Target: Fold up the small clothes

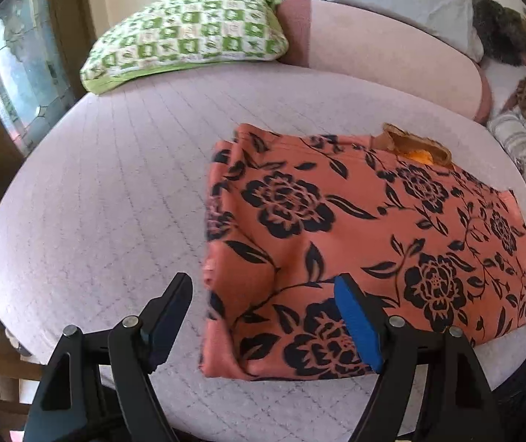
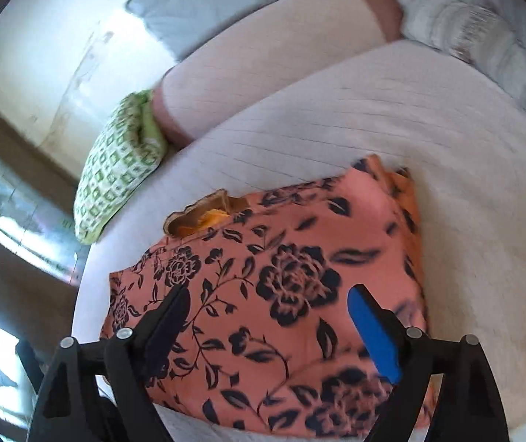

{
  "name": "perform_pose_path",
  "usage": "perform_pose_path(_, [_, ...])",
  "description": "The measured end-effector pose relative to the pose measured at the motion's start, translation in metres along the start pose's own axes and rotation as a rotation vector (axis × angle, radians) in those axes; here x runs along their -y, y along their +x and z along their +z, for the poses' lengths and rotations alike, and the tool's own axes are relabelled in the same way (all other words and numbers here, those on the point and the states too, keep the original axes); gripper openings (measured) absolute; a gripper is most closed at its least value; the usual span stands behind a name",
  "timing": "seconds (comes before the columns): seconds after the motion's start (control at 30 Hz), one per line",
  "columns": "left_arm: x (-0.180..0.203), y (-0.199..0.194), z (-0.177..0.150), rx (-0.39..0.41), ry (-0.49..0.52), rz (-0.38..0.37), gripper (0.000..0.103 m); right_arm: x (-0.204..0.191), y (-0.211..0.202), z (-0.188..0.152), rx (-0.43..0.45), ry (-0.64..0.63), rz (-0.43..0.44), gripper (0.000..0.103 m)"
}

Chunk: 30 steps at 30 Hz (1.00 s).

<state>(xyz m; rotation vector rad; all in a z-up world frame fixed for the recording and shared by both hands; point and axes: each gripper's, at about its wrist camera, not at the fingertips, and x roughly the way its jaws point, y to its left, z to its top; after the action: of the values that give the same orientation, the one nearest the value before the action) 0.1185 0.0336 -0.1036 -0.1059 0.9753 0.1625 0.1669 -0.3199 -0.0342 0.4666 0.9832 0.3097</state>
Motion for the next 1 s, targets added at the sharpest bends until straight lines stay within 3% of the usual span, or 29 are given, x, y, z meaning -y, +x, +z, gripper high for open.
perform_pose_path(0.03, [0.002,0.004,-0.001,-0.01,0.01,-0.008,0.08,0.006,0.012,0.002,-0.025,-0.001,-0.013,0.092])
perform_pose_path(0.1, [0.004,0.021,-0.005,-0.063,0.037,0.02,0.08,0.043,0.051,-0.001,-0.169,0.123,-0.098,0.091])
perform_pose_path(0.2, [0.003,0.026,-0.007,-0.077,0.047,0.029,0.08,0.04,0.023,0.007,-0.08,0.122,-0.02,0.091])
perform_pose_path(0.3, [0.008,0.025,0.005,-0.054,0.032,0.031,0.08,0.04,0.005,0.019,-0.006,0.07,-0.037,0.091])
perform_pose_path(0.37, [0.021,0.025,0.016,-0.031,0.028,0.015,0.087,0.056,0.008,0.032,-0.009,0.093,-0.059,0.091])
perform_pose_path(0.5, [0.055,0.028,0.027,0.009,0.126,0.002,0.087,0.089,0.036,0.056,-0.038,0.126,-0.121,0.091])
perform_pose_path(0.6, [0.073,0.021,0.03,0.065,0.185,0.001,0.087,0.094,0.058,0.068,-0.081,0.07,-0.121,0.091])
perform_pose_path(0.63, [0.076,0.017,0.031,0.095,0.195,0.002,0.087,0.09,0.065,0.069,-0.092,0.036,-0.134,0.083])
perform_pose_path(0.67, [0.077,0.012,0.032,0.121,0.197,0.011,0.087,0.087,0.071,0.07,-0.101,0.021,-0.145,0.044])
perform_pose_path(0.7, [0.076,0.009,0.032,0.132,0.194,0.021,0.087,0.088,0.076,0.071,-0.124,0.035,-0.13,0.025])
perform_pose_path(0.73, [0.074,0.007,0.033,0.139,0.185,0.027,0.087,0.089,0.076,0.072,-0.129,0.056,-0.104,0.019])
perform_pose_path(0.83, [0.068,-0.001,0.033,0.167,0.152,0.03,0.087,0.081,0.05,0.073,-0.023,0.043,-0.101,0.017])
perform_pose_path(0.87, [0.065,0.0,0.034,0.177,0.135,0.04,0.087,0.083,0.053,0.072,-0.018,0.043,-0.123,0.017])
perform_pose_path(0.93, [0.053,0.008,0.032,0.153,0.077,0.059,0.087,0.1,0.082,0.065,-0.124,0.072,-0.184,0.023])
perform_pose_path(1.0, [0.033,0.016,0.026,0.112,0.019,0.114,0.087,0.096,0.072,0.063,-0.071,0.067,-0.154,0.032])
